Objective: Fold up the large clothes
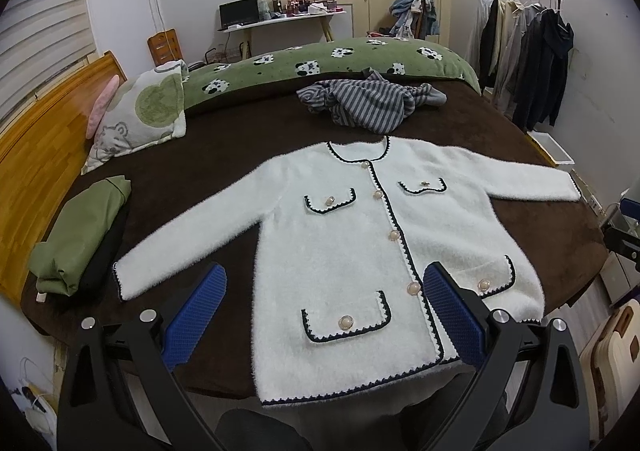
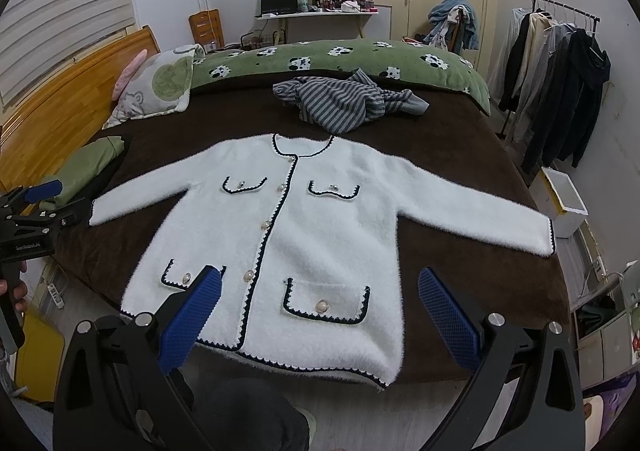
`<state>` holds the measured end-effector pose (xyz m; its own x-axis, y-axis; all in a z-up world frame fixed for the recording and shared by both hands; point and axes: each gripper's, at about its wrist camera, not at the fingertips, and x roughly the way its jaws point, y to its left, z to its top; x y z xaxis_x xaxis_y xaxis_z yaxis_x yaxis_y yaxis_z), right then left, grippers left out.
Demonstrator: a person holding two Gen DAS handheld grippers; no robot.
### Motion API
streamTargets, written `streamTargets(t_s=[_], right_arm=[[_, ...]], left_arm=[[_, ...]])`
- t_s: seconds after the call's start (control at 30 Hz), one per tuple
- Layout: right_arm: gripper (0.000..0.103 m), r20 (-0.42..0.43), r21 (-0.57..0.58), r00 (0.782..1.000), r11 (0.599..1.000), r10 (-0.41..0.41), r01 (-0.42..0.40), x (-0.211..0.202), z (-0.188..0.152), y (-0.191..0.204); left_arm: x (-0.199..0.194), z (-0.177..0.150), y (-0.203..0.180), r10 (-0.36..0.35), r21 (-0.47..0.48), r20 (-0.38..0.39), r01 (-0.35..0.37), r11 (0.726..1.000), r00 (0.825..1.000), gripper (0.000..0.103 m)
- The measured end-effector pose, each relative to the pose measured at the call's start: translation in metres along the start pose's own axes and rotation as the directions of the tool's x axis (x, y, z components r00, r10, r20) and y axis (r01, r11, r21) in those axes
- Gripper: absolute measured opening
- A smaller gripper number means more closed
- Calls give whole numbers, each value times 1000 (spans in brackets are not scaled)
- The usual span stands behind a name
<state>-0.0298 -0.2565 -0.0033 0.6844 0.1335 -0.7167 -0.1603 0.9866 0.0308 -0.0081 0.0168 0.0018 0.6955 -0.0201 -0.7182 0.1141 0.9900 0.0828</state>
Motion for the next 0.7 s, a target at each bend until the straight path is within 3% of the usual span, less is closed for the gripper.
streamTargets(t_s=[0.7], right_arm=[[97,-12,38,1000,999,-6,6,1,-7,-9]], left_arm=[[11,-3,-2,-34,-14,-22,33,999,999,97]])
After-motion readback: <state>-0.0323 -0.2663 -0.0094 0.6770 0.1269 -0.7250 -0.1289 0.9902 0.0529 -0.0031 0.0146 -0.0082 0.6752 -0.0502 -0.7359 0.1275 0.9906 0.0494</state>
